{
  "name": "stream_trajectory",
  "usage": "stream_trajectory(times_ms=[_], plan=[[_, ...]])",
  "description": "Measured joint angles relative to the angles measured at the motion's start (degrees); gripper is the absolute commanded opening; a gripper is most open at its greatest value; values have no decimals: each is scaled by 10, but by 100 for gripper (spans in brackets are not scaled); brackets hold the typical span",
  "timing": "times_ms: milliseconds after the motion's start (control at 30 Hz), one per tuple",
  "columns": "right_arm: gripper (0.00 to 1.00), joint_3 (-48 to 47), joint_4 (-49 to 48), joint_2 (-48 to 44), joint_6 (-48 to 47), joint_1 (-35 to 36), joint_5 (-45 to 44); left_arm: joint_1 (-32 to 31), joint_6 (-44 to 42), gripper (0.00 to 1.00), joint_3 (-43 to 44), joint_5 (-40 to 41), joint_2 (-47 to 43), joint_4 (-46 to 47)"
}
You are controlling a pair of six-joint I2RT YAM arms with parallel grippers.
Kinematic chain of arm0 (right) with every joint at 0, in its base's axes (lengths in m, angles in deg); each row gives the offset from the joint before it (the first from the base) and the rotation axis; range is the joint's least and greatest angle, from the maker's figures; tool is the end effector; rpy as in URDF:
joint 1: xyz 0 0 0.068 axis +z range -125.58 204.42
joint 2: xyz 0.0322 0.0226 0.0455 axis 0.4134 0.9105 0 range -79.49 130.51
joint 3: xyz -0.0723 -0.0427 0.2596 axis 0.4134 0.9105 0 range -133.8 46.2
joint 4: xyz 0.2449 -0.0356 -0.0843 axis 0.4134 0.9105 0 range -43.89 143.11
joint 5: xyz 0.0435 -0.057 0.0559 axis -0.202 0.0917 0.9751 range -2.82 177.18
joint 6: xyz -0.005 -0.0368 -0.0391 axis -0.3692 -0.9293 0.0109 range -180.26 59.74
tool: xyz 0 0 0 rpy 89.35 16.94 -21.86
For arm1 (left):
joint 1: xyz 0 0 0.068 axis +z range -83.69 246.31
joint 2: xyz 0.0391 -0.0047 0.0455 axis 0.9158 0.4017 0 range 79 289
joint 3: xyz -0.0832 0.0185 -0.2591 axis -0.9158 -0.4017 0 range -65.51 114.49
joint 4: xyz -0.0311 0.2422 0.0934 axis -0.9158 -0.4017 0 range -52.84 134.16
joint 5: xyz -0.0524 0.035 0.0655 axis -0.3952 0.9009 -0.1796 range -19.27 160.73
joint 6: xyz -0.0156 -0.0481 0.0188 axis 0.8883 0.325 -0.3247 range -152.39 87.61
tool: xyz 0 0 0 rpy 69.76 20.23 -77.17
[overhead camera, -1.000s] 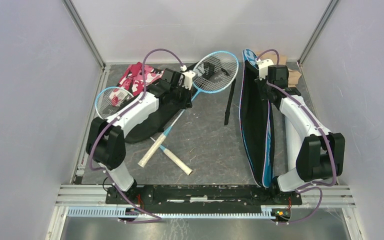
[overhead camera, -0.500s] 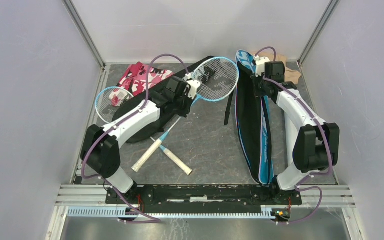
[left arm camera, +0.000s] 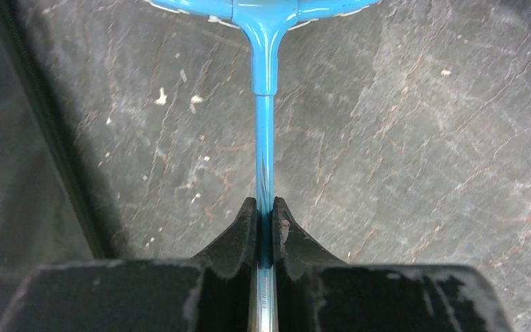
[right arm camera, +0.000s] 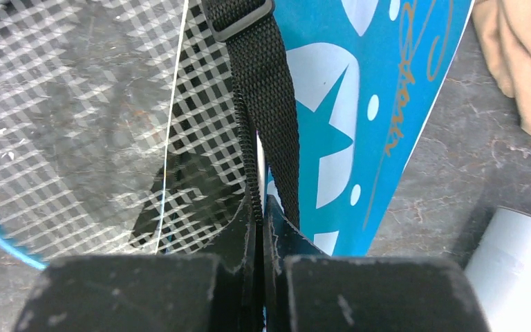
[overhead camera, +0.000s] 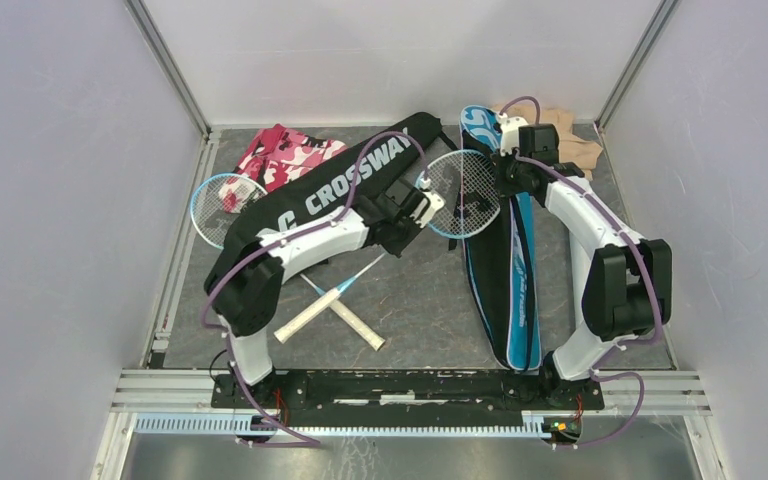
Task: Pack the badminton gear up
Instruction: Place the racket in the racket bag.
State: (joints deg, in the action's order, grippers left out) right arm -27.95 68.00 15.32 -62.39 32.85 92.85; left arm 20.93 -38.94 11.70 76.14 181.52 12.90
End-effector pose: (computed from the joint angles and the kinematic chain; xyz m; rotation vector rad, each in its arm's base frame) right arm 0.3686 0.0582 0.2723 -0.2632 2.3000 0.1703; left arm 0.2725 -0.2714 0.2293 1.0873 2.3152 -0.1413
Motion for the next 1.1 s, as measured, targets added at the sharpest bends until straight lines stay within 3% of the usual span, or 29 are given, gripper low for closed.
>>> stream_trajectory(times_ms=[267,700,900,1100], plan=[[0,2,-8,4,12,10,26,-19,14,2,101,-39,88,-23],[0,21,-33,30,41,9,74,-20,181,3,216,-144,214,27],[0,21,-34,37,43,8,76,-18,241,26,244,-175,254,91],[0,20,-33,38,45,0,81,3,301,48,238,-256,282,175]])
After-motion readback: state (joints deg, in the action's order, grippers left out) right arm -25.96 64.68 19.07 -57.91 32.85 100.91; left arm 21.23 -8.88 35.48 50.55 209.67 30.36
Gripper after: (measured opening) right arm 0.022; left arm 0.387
